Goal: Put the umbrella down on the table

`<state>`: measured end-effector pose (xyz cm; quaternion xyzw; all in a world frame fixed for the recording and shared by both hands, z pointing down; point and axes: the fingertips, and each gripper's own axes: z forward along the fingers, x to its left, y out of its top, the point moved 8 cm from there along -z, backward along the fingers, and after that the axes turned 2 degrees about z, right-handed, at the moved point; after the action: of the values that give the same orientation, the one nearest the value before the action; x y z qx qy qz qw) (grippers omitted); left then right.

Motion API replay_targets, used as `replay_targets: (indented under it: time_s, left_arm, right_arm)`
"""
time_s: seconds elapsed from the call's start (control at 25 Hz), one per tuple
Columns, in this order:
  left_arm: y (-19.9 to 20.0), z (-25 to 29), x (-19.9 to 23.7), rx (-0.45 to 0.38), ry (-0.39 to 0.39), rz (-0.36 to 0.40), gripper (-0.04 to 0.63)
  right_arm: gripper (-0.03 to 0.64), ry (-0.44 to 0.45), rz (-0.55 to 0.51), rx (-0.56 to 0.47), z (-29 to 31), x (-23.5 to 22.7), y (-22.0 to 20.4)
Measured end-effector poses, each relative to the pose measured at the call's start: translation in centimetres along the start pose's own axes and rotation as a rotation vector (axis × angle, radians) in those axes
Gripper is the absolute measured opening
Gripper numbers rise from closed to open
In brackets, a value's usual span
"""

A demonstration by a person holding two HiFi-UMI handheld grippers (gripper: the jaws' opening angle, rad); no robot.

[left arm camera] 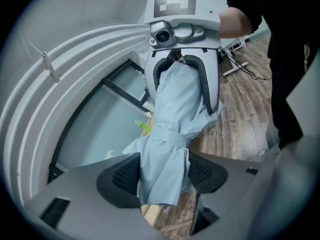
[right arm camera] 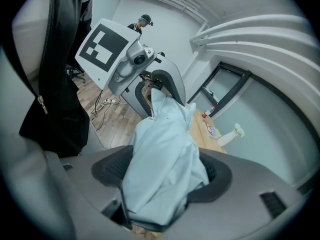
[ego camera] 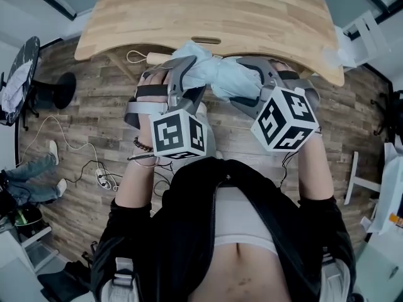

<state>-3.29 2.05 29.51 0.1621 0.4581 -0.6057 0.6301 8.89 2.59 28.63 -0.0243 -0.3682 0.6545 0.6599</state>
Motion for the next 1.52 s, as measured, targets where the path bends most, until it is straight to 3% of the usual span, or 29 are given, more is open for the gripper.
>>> replay_targets:
  time_s: [0.28,0.92,1.52]
  left_arm:
    - [-1.8,5.0,3.5,-0.022,-0.006,0.014,0.279]
    - [-6.2,16.6,16.2,-0.077,-0.021,0.056,0.279]
    - [-9.0,23.4,21.8,-0.091,-0.037,0.070,0.279]
  right_arm:
    - [0.353,-0.020,0.012,0.009,3.2,-5.0,-0.9]
    - [0.353,-0.063,0.059,0.030,10.1,-20.5,-0.9]
    - [0.353,-0.067,0.083,0.040,14.7,-28.1,-1.5]
